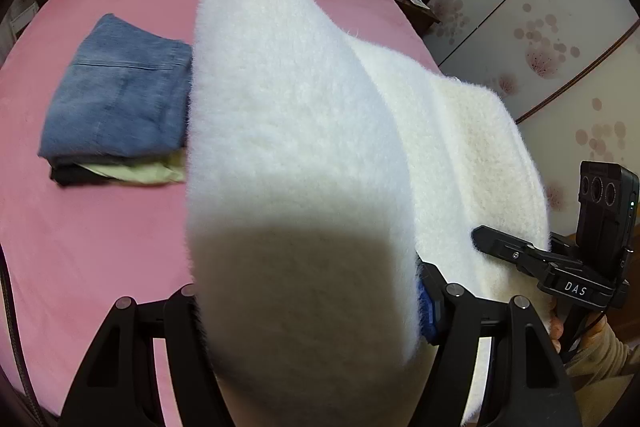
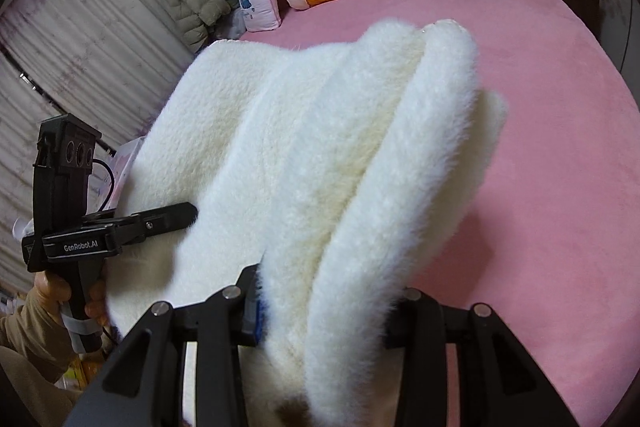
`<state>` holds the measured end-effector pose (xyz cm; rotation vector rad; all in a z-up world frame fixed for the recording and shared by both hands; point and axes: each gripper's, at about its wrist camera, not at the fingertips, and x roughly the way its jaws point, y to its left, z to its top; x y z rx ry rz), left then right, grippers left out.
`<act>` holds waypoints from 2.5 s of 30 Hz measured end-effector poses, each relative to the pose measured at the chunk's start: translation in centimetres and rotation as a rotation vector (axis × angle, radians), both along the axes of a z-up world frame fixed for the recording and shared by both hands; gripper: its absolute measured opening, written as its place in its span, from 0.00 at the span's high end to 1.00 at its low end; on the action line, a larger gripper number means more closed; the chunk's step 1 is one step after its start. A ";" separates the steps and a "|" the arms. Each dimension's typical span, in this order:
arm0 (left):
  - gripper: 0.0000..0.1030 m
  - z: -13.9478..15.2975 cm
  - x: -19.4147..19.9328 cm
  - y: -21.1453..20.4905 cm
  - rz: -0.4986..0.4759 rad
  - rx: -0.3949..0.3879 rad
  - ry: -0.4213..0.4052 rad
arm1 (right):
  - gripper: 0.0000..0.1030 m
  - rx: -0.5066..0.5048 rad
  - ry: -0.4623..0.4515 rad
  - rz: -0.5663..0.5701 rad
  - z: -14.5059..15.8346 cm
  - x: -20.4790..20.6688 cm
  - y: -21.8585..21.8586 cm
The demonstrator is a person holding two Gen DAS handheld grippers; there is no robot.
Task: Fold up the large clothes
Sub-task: 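Lift and carry the bundle with both grippers toward the folded jeans stack, then lower the bundle onto the jeans stack and open both grippers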
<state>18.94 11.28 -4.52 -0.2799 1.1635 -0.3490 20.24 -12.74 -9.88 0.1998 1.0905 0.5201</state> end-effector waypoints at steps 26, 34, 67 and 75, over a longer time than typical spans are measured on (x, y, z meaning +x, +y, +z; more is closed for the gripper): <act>0.33 -13.7 27.4 33.8 0.048 0.057 -0.021 | 0.62 0.120 0.029 -0.055 -15.3 28.1 30.4; 0.24 -16.8 27.1 37.0 0.075 -0.007 -0.030 | 0.59 0.095 0.040 0.004 -18.9 30.3 31.3; 0.01 -11.5 19.5 30.3 0.186 0.269 -0.291 | 0.25 -0.166 -0.100 -0.069 -10.6 20.3 25.9; 0.01 -3.9 10.9 24.2 0.148 0.200 -0.304 | 0.25 -0.100 -0.130 -0.084 -5.0 13.1 22.4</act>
